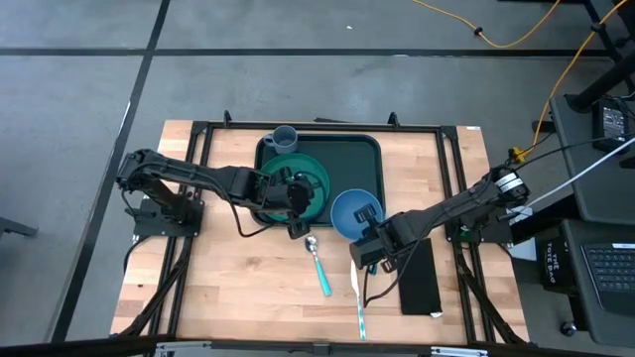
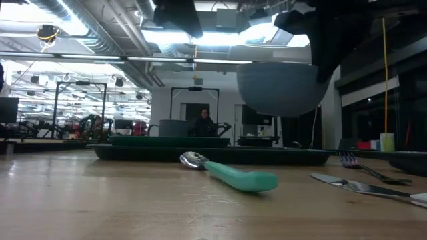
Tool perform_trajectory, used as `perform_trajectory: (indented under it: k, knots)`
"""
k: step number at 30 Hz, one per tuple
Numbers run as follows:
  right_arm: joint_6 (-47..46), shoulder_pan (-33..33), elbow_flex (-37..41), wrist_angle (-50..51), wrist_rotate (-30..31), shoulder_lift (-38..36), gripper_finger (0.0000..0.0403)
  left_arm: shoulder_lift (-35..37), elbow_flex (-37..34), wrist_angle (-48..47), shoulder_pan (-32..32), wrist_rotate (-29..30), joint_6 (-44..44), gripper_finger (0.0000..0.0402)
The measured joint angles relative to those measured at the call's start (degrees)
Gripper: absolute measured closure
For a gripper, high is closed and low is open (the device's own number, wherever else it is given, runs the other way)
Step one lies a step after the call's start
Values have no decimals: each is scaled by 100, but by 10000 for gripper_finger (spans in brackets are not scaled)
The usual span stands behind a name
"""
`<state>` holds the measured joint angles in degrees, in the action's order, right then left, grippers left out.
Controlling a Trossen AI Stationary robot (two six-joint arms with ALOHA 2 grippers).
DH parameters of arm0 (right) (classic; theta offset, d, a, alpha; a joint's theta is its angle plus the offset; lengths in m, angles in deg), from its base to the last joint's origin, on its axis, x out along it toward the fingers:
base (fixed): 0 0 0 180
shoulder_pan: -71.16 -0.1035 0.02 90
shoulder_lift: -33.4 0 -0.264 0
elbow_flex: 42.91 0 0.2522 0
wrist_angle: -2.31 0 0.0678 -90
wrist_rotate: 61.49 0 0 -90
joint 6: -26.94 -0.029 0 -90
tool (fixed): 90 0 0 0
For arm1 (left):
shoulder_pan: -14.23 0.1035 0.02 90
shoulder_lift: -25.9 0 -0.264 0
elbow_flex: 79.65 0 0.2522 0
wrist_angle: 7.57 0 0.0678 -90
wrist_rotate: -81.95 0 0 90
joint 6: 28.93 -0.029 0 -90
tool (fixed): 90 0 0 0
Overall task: Set up tray
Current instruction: Put the blue bowl on the green plate on the black serving tray
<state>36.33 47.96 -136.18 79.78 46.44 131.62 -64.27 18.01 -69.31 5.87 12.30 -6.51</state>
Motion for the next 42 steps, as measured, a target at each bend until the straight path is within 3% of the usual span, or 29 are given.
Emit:
perform_trajectory:
  k: [10,17,29,42]
  knots:
    - [326,53,0,-34,2,-1,391,0,0,159,0,8,-56,390]
    - [831,255,0,-329,0,-1,391,0,0,657,0,-152,-271,343]
    - [1714,429,0,-777,102,-1,391,-50,0,660,244,-150,40,270]
    - [1962,583,2,-857,345,-1,391,-562,-4,627,610,-556,-63,258]
